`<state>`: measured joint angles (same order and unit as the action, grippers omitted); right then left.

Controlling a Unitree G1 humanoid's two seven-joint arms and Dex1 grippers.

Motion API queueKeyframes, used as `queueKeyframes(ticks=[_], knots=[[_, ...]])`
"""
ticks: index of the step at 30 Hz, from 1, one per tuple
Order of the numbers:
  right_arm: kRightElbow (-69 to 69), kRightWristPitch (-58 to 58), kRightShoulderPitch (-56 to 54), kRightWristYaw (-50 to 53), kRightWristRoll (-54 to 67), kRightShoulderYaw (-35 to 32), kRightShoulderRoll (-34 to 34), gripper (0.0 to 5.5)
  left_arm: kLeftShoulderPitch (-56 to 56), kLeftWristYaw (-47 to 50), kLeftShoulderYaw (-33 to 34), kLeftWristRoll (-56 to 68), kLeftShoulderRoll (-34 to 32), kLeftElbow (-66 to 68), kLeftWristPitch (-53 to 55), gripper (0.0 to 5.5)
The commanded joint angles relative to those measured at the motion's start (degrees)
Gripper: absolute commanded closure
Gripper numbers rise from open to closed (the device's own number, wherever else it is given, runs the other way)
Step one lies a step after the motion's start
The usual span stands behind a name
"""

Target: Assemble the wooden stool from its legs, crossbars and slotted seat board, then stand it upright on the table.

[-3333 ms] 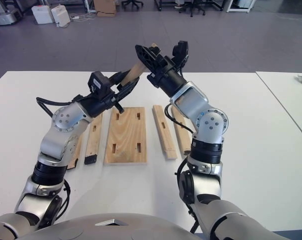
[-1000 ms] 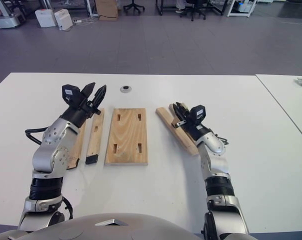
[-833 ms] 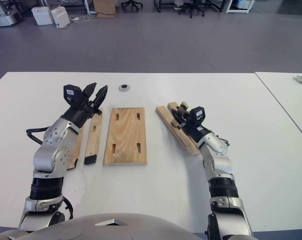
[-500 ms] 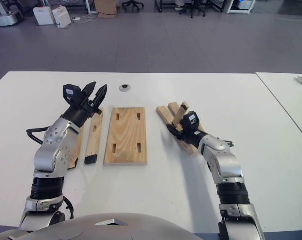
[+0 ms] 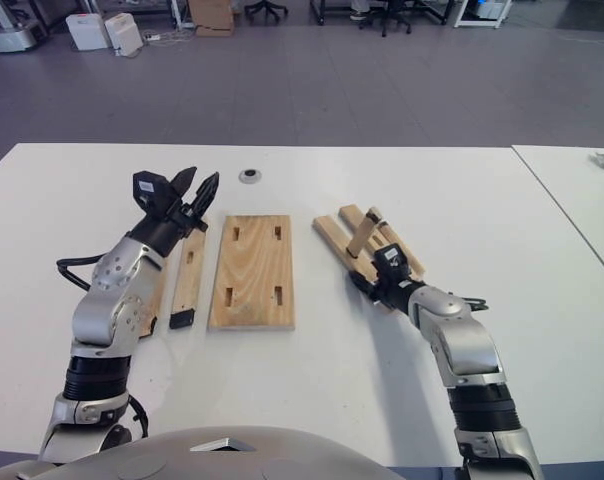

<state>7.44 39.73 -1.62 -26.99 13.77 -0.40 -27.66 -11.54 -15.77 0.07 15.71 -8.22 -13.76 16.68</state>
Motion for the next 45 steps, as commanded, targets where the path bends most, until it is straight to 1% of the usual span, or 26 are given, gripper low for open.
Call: queueKeyframes(ticks=[1, 2, 4, 6, 10, 15, 18, 26, 27, 35, 36, 37, 39, 40, 41, 43, 45], knots=[[-0.2, 1.0, 0.5, -0.4, -0.4, 0.1, -0.9, 3.43, 0.3, 0.3, -0.4, -0.9, 0.1, 0.7, -0.4, 3.19], [-0.4, 0.7, 0.2, -0.3, -0.6, 0.1, -0.7, 3.43, -0.1, 0.7, -0.1, -0.4, 0.4, 1.2, 0.7, 3.19], [0.2, 0.0, -0.9, -0.1, 0.0, -0.6, 0.0, 3.43, -1.7, 2.4, 2.0, 3.3, 2.5, 1.8, 5.1, 2.88], [3.0, -0.8, -2.4, -1.4, 2.8, -2.5, 0.8, 3.43, -4.0, 3.6, 4.1, 10.8, 5.5, 1.9, 13.4, 2.44], [11.7, -4.3, -5.3, -8.1, 8.1, -2.4, -0.2, 3.43, -8.5, 8.7, 11.0, 30.7, 13.5, 2.8, 27.4, 2.42], [17.0, -5.6, -8.2, -11.5, 11.5, -0.9, 0.3, 3.43, -12.0, 14.5, 14.0, 40.8, 16.4, 3.3, 33.6, 1.66], [17.8, -6.5, -8.3, -11.6, 11.1, 0.7, 0.8, 3.43, -12.9, 16.0, 14.4, 44.2, 17.2, 2.7, 34.1, 1.64], [17.5, -8.6, -8.7, -10.5, 9.7, 3.4, 1.7, 3.43, -12.2, 20.6, 13.3, 52.1, 18.5, 0.3, 33.8, 2.91], [17.6, -8.7, -8.7, -10.5, 9.8, 3.6, 1.8, 3.43, -11.5, 21.2, 13.0, 52.5, 18.5, 0.1, 33.7, 2.97], [19.0, -9.0, -8.9, -10.3, 10.1, 4.5, 2.2, 3.43, -7.4, 23.7, 11.1, 53.5, 17.5, -0.9, 31.5, 4.44], [19.4, -8.9, -8.8, -10.2, 10.3, 4.5, 2.3, 3.43, -6.9, 23.8, 10.9, 53.4, 17.1, -1.2, 31.1, 4.48], [19.9, -8.6, -8.5, -10.3, 10.6, 4.6, 2.2, 3.06, -6.2, 24.0, 10.7, 52.9, 16.7, -1.6, 30.6, 4.48], [20.7, -7.9, -7.6, -10.5, 10.9, 5.0, 1.7, 2.71, -4.7, 24.6, 11.5, 51.8, 15.9, -3.2, 28.7, 4.48], [20.7, -8.0, -7.0, -10.7, 10.6, 5.3, 1.1, 2.63, -3.8, 25.2, 12.3, 51.6, 15.2, -4.7, 27.6, 4.48], [20.5, -8.3, -6.3, -10.9, 10.1, 5.3, 0.4, 2.34, -2.8, 25.6, 12.9, 51.2, 14.2, -6.3, 26.9, 4.48], [20.3, -8.8, -3.8, -11.7, 9.2, 4.9, -2.0, 2.29, 1.5, 26.4, 14.0, 50.3, 10.0, -10.8, 27.8, 4.48], [19.5, -10.2, 0.3, -12.2, 6.5, 4.4, -5.2, 2.29, 8.3, 26.8, 16.6, 51.2, 4.7, -15.8, 29.6, 4.48]])
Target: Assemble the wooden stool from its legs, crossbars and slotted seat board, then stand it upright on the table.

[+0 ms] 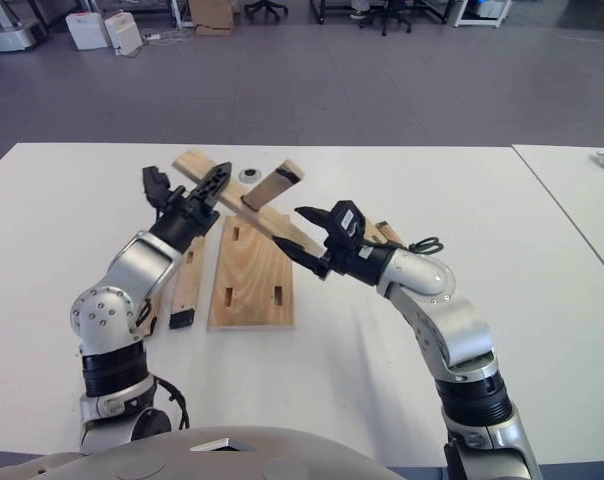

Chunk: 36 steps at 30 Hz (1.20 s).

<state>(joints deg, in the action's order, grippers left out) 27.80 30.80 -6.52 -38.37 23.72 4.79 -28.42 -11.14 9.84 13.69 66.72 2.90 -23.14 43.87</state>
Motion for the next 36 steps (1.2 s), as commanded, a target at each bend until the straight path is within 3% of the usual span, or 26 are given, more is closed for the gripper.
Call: queueKeyframes(ticks=[1, 7, 13, 22, 26, 31, 36], knots=[[-1.5, -1.8, 6.7, -0.8, -4.7, -0.9, -5.5, 2.29, 10.7, 1.4, 4.2, 0.6, -8.4, -8.3, 3.0, 4.48], [-8.0, -5.5, 12.2, -1.5, -12.4, 2.9, -9.6, 2.29, 21.2, 2.1, 8.0, 0.8, -11.8, -15.2, -0.6, 4.48], [-10.0, -6.5, 13.0, -1.3, -13.4, 5.4, -6.8, 2.29, 21.7, 4.6, 8.3, 1.2, -12.7, -15.1, -4.0, 4.48], [-14.4, -5.4, 9.1, -0.1, -17.4, 10.7, -3.3, 2.29, 24.9, 8.8, 5.1, -1.1, -15.6, -18.8, -3.4, 4.48], [-16.0, -5.1, 5.5, -1.0, -16.1, 11.8, 0.3, 2.29, 24.5, 10.5, 0.1, -6.1, -16.8, -22.1, -3.1, 4.48], [-15.1, -1.6, 4.2, -3.5, -10.0, 7.7, 2.1, 2.29, 23.5, 12.8, -6.7, -13.8, -16.3, -24.1, -2.4, 4.48], [-7.7, 3.1, 8.8, -3.2, 0.7, -1.7, 2.5, 2.29, 24.2, 14.7, -9.8, -21.7, -18.6, -27.2, -1.1, 4.48]])
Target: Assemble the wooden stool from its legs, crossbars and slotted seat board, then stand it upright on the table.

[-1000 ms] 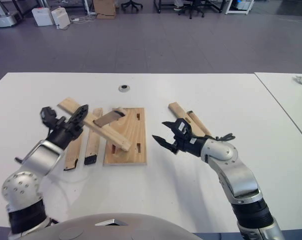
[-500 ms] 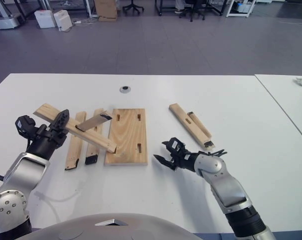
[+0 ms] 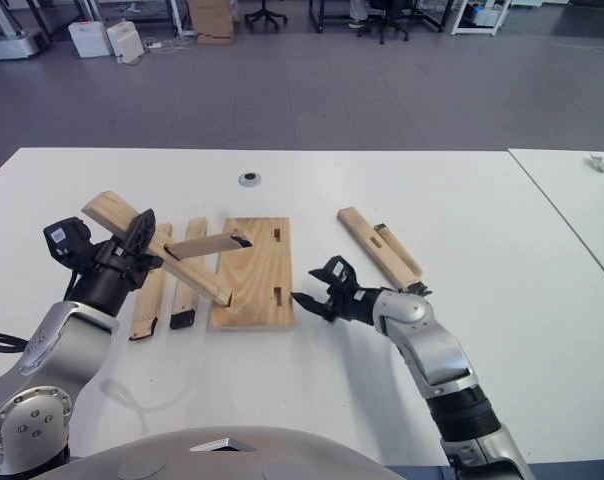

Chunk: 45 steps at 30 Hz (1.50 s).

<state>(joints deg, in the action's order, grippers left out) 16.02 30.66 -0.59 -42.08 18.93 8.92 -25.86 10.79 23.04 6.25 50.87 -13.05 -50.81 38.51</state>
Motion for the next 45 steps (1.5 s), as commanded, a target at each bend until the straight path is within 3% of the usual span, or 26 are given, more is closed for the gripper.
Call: queueKeyframes(ticks=[1, 3, 7, 13, 22, 28, 38, 41, 45], knots=[[4.8, 3.9, 3.9, 0.9, 7.0, -8.0, -0.5, 2.29, 2.7, 1.6, -3.3, -7.0, -2.8, -0.1, 4.4, 4.48], [5.3, 4.9, 5.4, 1.4, 8.0, -10.1, -1.6, 2.29, 3.4, 2.2, -3.9, -7.1, -1.6, -0.7, 4.8, 4.48], [2.6, 4.3, 7.6, 2.2, 3.1, -7.7, -5.2, 2.29, 4.6, 6.3, -0.3, -1.1, 1.4, -1.5, 6.8, 4.48], [0.4, 3.9, 7.3, 3.1, 1.8, -7.1, -5.1, 2.29, 3.5, 11.2, 2.5, 2.5, 1.9, -1.3, 8.0, 4.48], [1.8, 5.2, 5.5, 3.6, 2.2, -7.5, -5.3, 2.29, 3.7, 21.0, -2.1, 0.4, 7.3, -4.1, 8.0, 4.48], [1.1, 5.6, 4.6, 2.2, 2.4, -9.6, -8.2, 2.29, 7.2, 12.2, -13.4, -17.6, -0.6, -5.7, 2.7, 4.48], [-1.5, 3.5, 1.7, 2.6, 0.1, -7.8, -7.5, 2.29, -0.7, -0.7, -23.7, -36.5, -0.4, 3.0, -8.3, 4.48], [-1.8, 3.2, 1.6, 2.9, -0.1, -7.8, -7.3, 2.29, -1.2, -3.8, -25.1, -39.4, 0.1, 3.6, -10.1, 4.48], [-3.2, 2.1, 1.2, 3.8, -0.1, -9.1, -6.7, 2.29, -2.0, -7.3, -21.7, -38.2, 2.1, 3.1, -12.5, 4.48]])
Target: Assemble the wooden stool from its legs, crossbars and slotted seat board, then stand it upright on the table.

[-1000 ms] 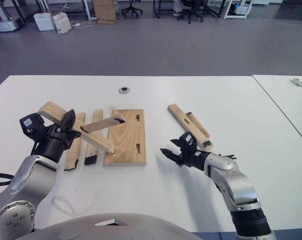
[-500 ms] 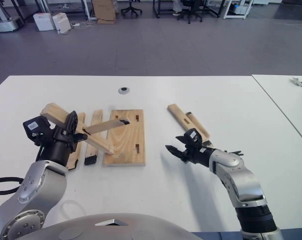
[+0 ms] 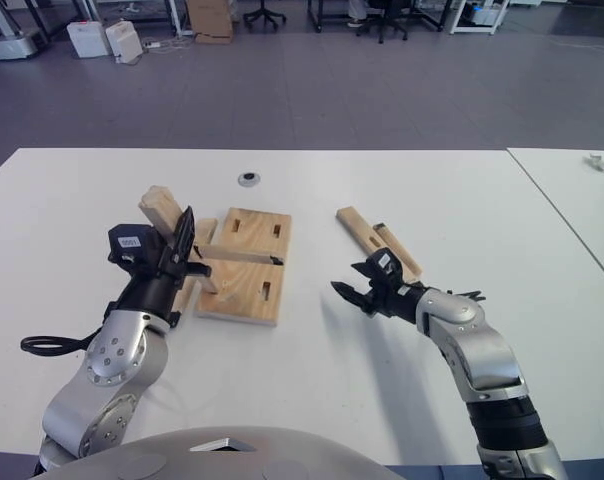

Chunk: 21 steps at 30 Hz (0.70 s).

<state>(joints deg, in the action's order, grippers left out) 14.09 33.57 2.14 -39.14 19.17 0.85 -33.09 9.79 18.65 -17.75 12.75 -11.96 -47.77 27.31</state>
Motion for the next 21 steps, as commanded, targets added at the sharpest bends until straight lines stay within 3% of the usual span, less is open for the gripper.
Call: queueKeyframes(ticks=[1, 7, 13, 17, 21], knots=[[-1.6, -0.8, -1.8, 1.1, 0.1, -1.8, 0.8, 2.29, -1.3, -4.0, 3.1, 0.6, 1.4, -0.1, -1.4, 4.12], [-4.4, -2.6, -3.4, 2.5, 1.2, -6.7, 1.0, 2.29, -10.0, -11.6, 11.4, 7.6, 1.0, -2.3, 1.1, 3.21], [-8.8, -6.2, -5.7, 3.3, 0.4, -8.8, 1.6, 2.29, -19.0, -11.7, 21.3, 32.0, 5.0, 0.6, 10.8, 2.26], [-12.3, -8.8, -7.3, 3.7, -0.1, -10.6, 0.8, 2.29, -19.2, -8.8, 23.4, 46.0, 3.7, 2.2, 17.0, 1.51], [-13.5, -9.8, -7.6, 3.8, -0.6, -11.6, -0.1, 2.29, -21.6, -5.1, 22.4, 52.0, 1.2, 0.8, 19.4, 0.9]])
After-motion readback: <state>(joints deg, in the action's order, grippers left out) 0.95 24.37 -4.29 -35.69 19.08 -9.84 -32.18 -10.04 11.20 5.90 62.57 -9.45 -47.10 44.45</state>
